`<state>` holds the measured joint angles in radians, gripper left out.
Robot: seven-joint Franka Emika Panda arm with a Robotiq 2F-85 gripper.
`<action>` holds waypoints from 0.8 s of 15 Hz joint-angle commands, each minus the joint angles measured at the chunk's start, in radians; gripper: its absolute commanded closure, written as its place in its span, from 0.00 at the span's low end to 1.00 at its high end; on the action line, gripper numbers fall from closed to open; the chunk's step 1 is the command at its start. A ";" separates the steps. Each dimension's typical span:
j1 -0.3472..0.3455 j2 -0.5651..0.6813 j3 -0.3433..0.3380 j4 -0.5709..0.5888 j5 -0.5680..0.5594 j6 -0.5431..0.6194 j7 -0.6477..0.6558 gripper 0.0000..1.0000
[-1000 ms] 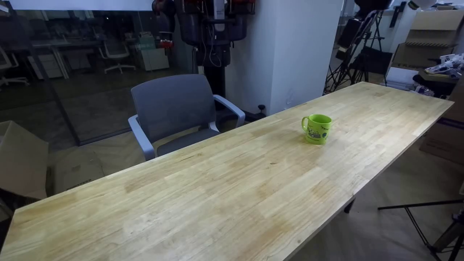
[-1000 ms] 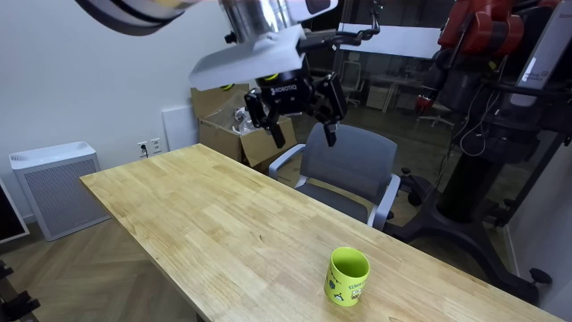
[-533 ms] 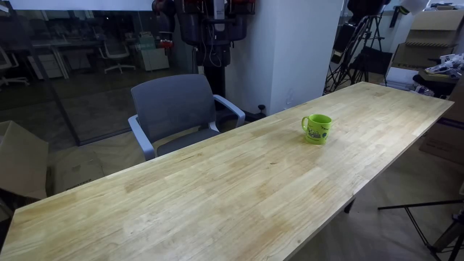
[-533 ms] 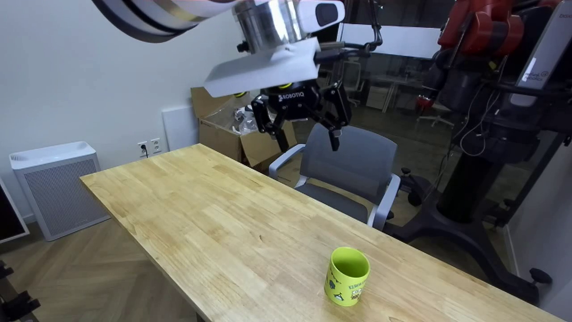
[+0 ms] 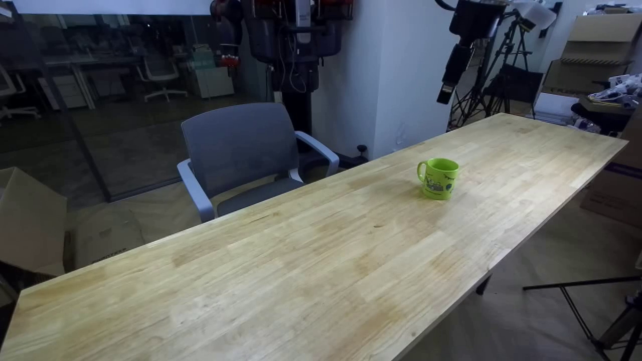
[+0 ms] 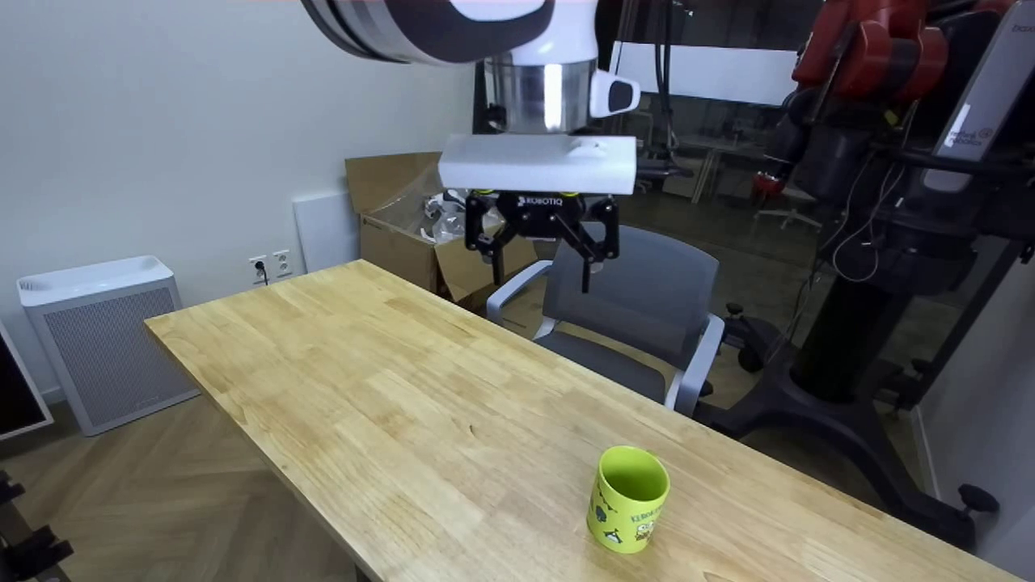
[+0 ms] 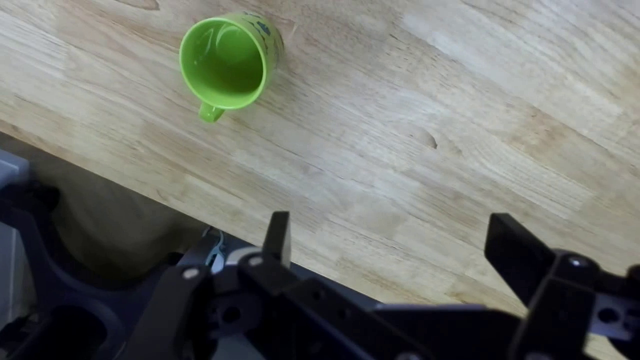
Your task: Move the yellow mug to the center of the table
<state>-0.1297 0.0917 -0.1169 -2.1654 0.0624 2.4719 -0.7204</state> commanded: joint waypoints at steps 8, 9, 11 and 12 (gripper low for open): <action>-0.058 0.037 -0.012 -0.016 0.025 0.006 -0.025 0.00; -0.069 0.047 -0.011 -0.018 0.042 0.014 -0.046 0.00; -0.089 0.076 -0.001 -0.013 0.088 0.042 -0.105 0.00; -0.101 0.099 0.006 -0.005 0.115 0.063 -0.157 0.00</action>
<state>-0.2022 0.1442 -0.1280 -2.1882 0.1088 2.4898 -0.7762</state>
